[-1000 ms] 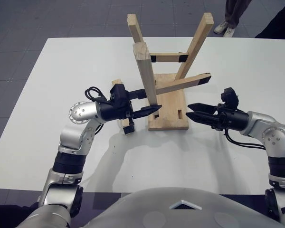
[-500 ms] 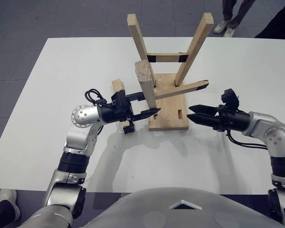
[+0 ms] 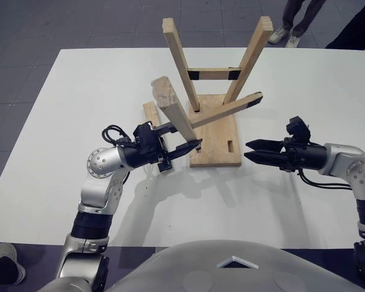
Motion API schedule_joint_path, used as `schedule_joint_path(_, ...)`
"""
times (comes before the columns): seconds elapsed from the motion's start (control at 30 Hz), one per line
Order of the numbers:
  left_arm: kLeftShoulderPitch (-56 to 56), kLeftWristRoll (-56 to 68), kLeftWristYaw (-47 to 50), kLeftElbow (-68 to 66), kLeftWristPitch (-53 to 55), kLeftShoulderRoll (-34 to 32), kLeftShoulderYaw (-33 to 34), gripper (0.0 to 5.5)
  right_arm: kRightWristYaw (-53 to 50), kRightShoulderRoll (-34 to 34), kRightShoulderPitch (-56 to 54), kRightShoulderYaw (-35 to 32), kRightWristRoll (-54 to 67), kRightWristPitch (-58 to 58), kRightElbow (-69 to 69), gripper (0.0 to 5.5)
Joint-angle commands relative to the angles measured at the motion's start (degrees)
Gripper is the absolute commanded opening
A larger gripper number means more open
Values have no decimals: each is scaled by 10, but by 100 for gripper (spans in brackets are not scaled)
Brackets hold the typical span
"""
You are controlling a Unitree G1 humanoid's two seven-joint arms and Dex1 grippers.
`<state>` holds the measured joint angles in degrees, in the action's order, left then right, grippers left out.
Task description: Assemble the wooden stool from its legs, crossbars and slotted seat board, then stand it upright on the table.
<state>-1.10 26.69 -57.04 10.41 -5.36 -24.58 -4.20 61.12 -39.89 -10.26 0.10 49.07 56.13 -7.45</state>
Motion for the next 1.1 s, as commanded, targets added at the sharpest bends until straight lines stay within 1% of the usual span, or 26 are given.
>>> schedule_joint_path(0.03,-3,-5,3,-3,-3,0,3,205,20,-19,-32,17,-19,6,20,370)
schedule_joint_path(0.17,18,-17,-21,-46,-17,0,-10,205,13,-4,-41,18,-32,-9,29,370)
schedule_joint_path(0.33,45,-15,-49,-81,-19,-4,-14,205,-128,88,-1,-17,-152,-210,37,370)
schedule_joint_path(0.43,64,-12,-57,-94,-14,4,-17,205,-189,130,39,-21,-197,-289,8,370)
schedule_joint_path(0.53,89,-8,-69,-116,-3,4,-20,205,-222,168,66,-4,-215,-315,-12,370)
schedule_joint_path(0.63,124,-5,-75,-140,0,15,-20,205,-233,186,82,10,-222,-324,-35,370)
schedule_joint_path(0.9,193,-8,-164,-205,19,14,-53,205,-247,204,102,18,-252,-358,-3,370)
schedule_joint_path(1.1,200,-13,-187,-225,18,-5,-35,205,-240,194,106,7,-256,-366,15,370)
